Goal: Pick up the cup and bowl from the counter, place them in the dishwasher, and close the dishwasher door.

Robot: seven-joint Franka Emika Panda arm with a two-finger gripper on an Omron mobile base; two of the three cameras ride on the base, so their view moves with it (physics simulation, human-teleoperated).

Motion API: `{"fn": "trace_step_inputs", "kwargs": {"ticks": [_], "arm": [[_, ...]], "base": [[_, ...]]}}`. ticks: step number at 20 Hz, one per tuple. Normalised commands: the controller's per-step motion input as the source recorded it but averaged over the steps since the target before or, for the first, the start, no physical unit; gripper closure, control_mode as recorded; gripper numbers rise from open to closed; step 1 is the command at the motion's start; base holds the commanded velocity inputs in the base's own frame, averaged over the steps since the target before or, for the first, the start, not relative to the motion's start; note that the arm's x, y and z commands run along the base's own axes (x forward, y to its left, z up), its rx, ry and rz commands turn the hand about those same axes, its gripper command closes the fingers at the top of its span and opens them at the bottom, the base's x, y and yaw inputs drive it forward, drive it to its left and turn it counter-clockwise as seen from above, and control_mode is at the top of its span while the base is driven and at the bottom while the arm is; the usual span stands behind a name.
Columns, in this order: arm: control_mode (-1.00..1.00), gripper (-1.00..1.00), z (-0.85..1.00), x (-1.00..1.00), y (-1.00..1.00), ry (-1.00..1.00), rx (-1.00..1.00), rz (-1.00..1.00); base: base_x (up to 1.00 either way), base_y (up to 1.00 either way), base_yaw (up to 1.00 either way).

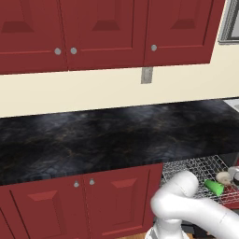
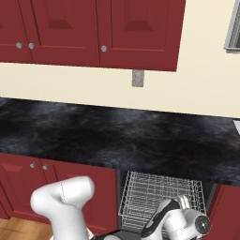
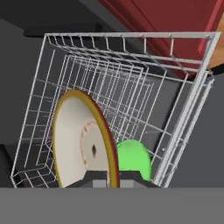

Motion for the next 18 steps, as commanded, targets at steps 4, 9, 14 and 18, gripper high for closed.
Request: {"fn": "trace_step_inputs", "kwargs": {"ticks": [4,9,14,18], "arm": [[-1.00,1.00,-0.42,0.15,-0.20,0.00,0.00,0.03],[-1.00,1.00,-0.55,0.19,-0.18,0.00,0.00,0.03],[-1.00,1.00,-0.39,0.19,-0.18,0.00,0.00,0.01],[-1.00,-1.00,-0.22,0.09,-0.14,0.00,0.00,0.00]], "base": [[0.00,0.00,0.00],[0.00,0.00,0.00],[0.00,0.00,0.00],[0.00,0.00,0.00]]}}
